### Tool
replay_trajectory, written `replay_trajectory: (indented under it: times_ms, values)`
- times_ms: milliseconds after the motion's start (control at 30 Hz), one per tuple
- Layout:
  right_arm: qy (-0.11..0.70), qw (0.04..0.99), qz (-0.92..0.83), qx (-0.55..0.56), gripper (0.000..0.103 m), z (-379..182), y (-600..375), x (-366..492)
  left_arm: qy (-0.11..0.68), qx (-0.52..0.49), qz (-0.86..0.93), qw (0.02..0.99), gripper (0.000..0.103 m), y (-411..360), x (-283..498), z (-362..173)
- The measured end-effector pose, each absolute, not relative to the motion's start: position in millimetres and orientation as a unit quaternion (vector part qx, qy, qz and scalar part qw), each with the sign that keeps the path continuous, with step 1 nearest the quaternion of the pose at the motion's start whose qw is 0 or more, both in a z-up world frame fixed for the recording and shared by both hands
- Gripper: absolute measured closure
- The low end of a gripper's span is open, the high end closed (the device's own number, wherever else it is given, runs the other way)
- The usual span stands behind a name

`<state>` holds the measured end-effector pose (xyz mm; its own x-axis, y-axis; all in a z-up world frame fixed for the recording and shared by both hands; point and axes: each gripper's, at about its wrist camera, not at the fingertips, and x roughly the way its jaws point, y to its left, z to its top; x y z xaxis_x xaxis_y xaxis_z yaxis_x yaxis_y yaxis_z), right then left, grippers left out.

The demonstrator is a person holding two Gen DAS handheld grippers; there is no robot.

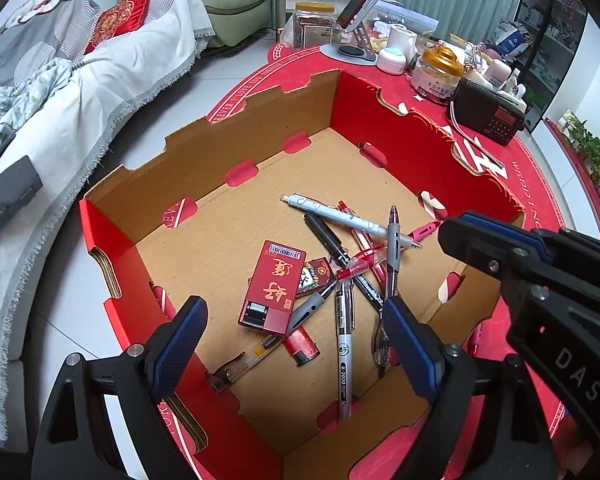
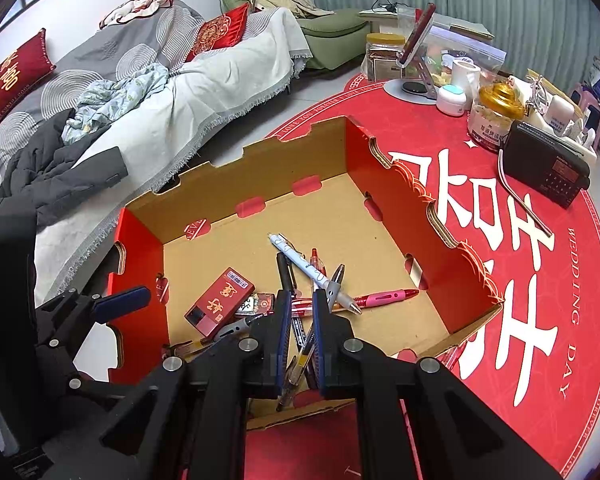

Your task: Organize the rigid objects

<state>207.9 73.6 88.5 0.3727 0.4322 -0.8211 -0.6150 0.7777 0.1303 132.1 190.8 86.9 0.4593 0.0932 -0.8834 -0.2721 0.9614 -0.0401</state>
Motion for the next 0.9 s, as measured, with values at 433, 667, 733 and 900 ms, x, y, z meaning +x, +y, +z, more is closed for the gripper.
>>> replay_trajectory:
  times_ms: [433,667,733,900]
  values:
    - [0.469,0.824,0.304,-0.097,0.092,86,67,209,0.508,-0.082,0.106,0.851,0.012,187,128,89]
    - [0.474,0.823,0.299,-0.096,0.072,84,65,208,0.508,-0.083,0.106,0.851,0.012,186,127,90]
    - [0.46,0.831,0.3,-0.089,0.023,89,63,206,0.507,-0.083,0.105,0.851,0.012,185,125,90]
    - [0.447,0.836,0.303,-0.101,0.022,95,65,201,0.507,-0.082,0.107,0.851,0.012,184,123,91]
